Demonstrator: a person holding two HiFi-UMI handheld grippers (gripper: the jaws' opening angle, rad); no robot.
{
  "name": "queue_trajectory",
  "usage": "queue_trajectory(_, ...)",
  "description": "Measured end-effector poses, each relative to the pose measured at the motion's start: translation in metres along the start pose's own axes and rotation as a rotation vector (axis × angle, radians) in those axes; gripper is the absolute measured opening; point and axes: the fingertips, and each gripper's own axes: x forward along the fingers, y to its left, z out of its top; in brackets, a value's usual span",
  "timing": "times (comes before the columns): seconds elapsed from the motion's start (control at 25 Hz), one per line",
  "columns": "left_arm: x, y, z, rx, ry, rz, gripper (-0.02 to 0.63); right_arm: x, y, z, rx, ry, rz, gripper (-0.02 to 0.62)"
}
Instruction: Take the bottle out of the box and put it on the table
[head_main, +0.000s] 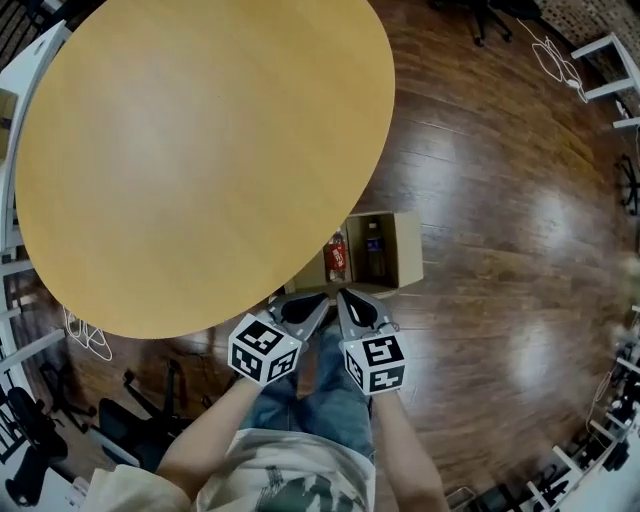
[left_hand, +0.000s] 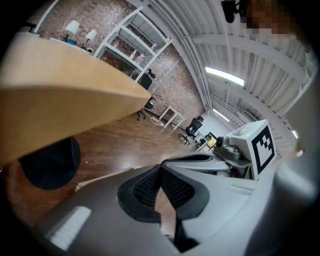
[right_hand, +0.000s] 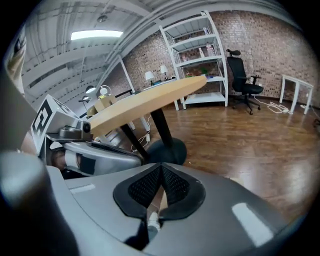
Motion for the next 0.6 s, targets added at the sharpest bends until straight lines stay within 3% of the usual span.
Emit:
queue_trajectory(0.16, 0.045, 0.028, -0.016, 0.074, 0.034, 0.064, 0.0, 0.043, -0.044, -0.028, 0.032, 0.051, -0.049, 0.0)
queue_trajectory(0.36, 0.089, 0.058, -0.057, 0.032, 0.048, 0.178, 0.0, 0.085, -0.082, -0.072, 0.089, 0.083, -0.093, 0.0)
queue_trajectory(0.6, 0.136, 0.095, -0.099, 0.007, 0.06, 0.246, 0.0, 0.127, -0.119, -0.134, 0.141, 0.106, -0.086, 0.043)
